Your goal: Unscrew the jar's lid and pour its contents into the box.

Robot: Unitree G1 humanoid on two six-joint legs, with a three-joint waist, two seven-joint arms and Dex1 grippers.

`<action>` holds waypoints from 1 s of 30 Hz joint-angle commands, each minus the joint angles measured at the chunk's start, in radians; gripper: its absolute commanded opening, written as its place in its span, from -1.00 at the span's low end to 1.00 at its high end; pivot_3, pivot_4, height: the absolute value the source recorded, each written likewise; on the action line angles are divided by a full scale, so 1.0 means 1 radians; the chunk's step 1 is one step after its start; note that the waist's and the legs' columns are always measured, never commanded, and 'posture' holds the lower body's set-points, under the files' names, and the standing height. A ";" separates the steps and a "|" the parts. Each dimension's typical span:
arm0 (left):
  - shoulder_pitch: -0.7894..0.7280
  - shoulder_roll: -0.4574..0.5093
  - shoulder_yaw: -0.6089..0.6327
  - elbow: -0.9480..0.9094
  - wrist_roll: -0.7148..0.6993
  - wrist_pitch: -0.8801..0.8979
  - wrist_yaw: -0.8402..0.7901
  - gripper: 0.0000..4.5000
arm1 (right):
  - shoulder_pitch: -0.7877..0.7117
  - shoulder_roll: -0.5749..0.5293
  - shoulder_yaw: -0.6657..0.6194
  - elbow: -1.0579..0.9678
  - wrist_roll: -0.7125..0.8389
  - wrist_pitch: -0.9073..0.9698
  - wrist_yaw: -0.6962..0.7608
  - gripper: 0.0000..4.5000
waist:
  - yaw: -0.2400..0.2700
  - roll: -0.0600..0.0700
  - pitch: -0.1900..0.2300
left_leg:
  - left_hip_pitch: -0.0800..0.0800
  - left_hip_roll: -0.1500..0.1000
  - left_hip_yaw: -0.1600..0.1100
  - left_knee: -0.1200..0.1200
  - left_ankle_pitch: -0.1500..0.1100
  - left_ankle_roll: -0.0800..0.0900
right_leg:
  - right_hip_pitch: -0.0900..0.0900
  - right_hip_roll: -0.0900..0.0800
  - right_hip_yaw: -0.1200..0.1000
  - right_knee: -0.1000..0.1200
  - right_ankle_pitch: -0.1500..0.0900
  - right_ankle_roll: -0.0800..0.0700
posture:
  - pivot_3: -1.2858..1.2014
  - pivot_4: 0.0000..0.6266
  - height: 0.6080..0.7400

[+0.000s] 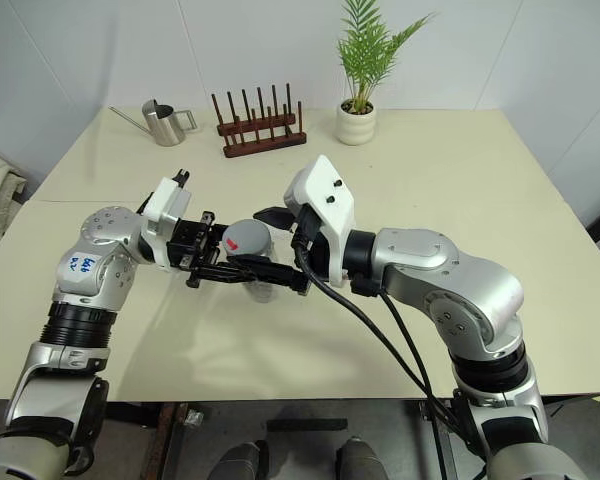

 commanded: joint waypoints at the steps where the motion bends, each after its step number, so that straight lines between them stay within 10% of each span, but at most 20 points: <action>1: -0.020 -0.001 0.003 -0.020 -0.004 -0.007 0.001 -0.09 | -0.022 0.007 -0.006 -0.021 -0.001 -0.026 0.008 0.73 | 0.000 0.000 0.000 | 0.000 0.000 0.000 0.000 0.000 0.000 | 0.000 0.000 0.000 0.000 0.000 0.000 | 0.03 -0.52 1.00; 8: -0.019 -0.001 0.004 -0.019 -0.002 -0.010 0.002 -0.09 | -0.024 0.006 -0.004 -0.017 -0.003 -0.029 0.010 0.73 | 0.000 0.000 0.000 | 0.000 0.000 0.000 0.000 0.000 0.000 | 0.000 0.000 0.000 0.000 0.000 0.000 | 0.03 -0.52 1.00; 13: -0.020 -0.001 0.005 -0.016 -0.001 -0.014 0.003 -0.09 | -0.025 0.005 -0.001 -0.017 -0.001 -0.030 0.015 0.18 | 0.000 0.000 0.000 | 0.000 0.000 0.000 0.000 0.000 0.000 | 0.000 0.000 0.000 0.000 0.000 0.000 | 0.03 -0.52 1.00; 30: -0.004 0.006 -0.004 -0.039 -0.003 0.001 0.004 -0.09 | -0.047 0.008 -0.005 0.001 -0.019 -0.047 0.037 0.18 | 0.000 0.000 0.000 | 0.000 0.000 0.000 0.000 0.000 0.000 | 0.000 0.000 0.000 0.000 0.000 0.000 | 0.03 -0.52 1.00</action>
